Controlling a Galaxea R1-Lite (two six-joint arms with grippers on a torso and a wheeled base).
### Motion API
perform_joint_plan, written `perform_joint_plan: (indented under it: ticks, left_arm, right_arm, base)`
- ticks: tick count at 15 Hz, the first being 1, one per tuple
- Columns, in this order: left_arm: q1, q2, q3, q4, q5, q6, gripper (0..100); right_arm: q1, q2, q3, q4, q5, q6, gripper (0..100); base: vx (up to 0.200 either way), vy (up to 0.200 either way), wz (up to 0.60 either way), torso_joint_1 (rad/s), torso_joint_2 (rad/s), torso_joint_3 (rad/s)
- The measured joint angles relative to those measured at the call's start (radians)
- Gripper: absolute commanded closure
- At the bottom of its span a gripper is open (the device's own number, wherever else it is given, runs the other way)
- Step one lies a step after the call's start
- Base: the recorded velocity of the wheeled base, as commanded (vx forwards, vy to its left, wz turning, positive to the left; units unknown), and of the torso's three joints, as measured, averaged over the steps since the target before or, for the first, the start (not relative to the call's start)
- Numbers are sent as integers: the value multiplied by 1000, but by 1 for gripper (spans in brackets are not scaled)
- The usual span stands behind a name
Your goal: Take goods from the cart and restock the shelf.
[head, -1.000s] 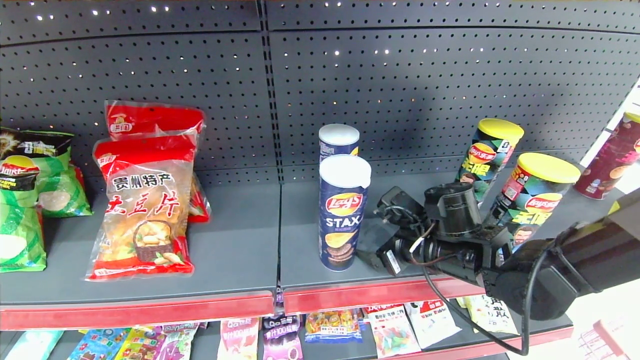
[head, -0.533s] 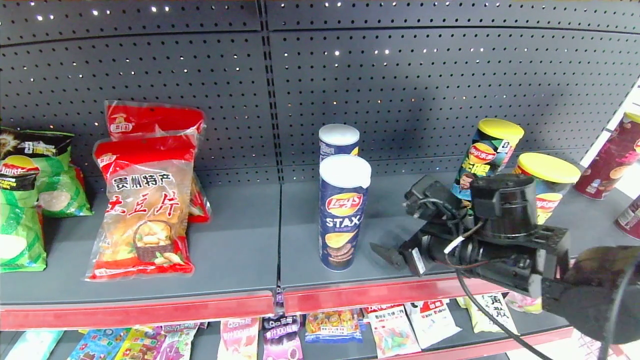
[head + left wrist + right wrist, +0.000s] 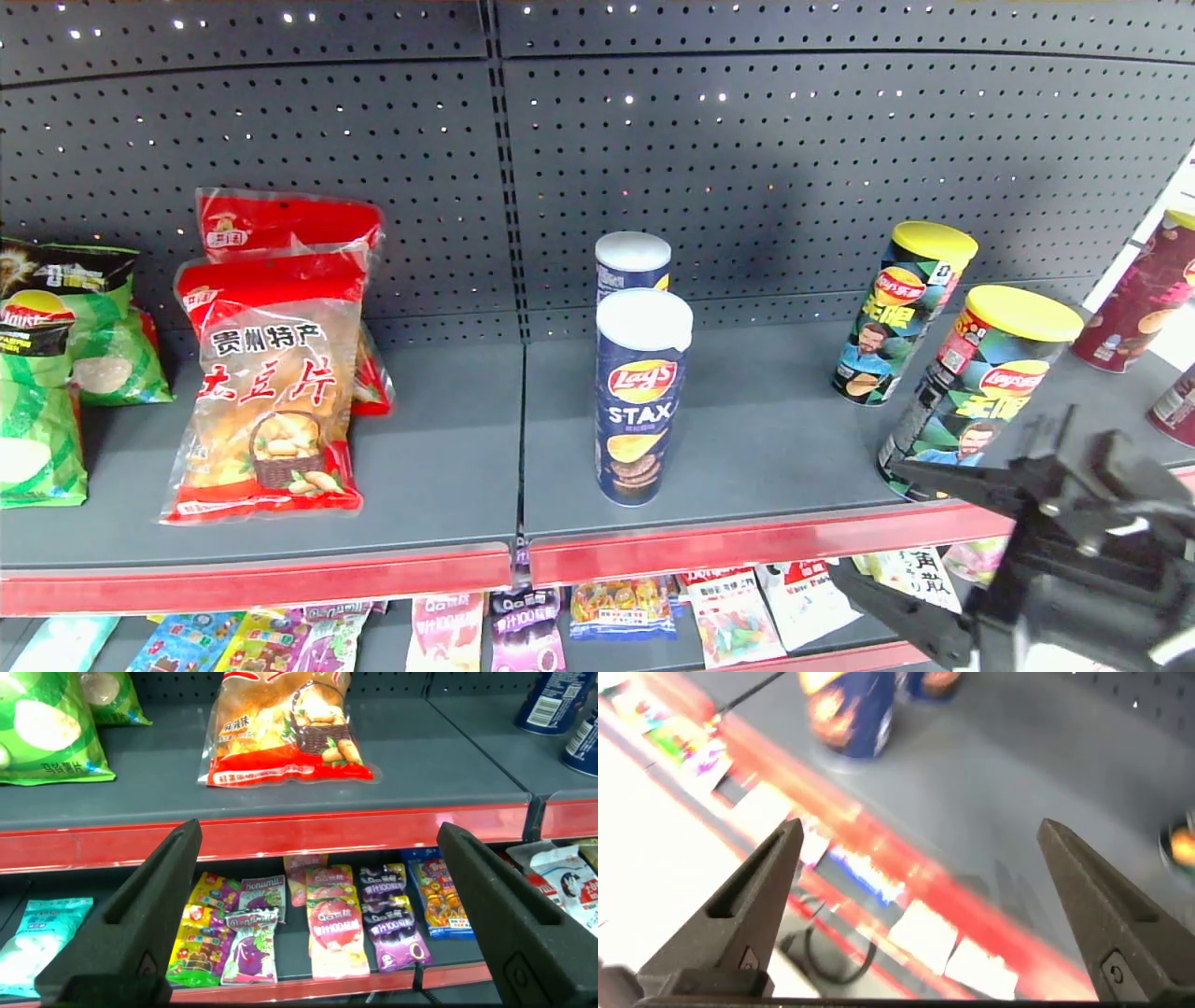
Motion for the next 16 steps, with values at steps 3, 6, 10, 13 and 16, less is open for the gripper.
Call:
perform_joint_plan:
  ticks: [3,6,10,13,16]
  left_arm:
    - [0,0,0,0,0,0,0]
    - [0,0,0,0,0,0,0]
    - [0,0,-1,0,0,0,0]
    - [0,0,-1,0,0,0,0]
    - [0,0,0,0,-1,2,0]
  right_arm:
    - [-185,-321,49,280,149,3,0]
    - [-426,-644,87,498,226,46,0]
    - [-562,-957,169,574,131,165,0]
    - [-603,-1077,247,558,114,149,0]
    - [-624,-1141,281,520,124,154,0]
  base:
    - [0,0,0,0,0,0]
    - [0,0,0,0,0,0]
    - [0,0,0,0,0,0]
    - [0,0,0,0,0,0]
    - [0,0,0,0,0,0]
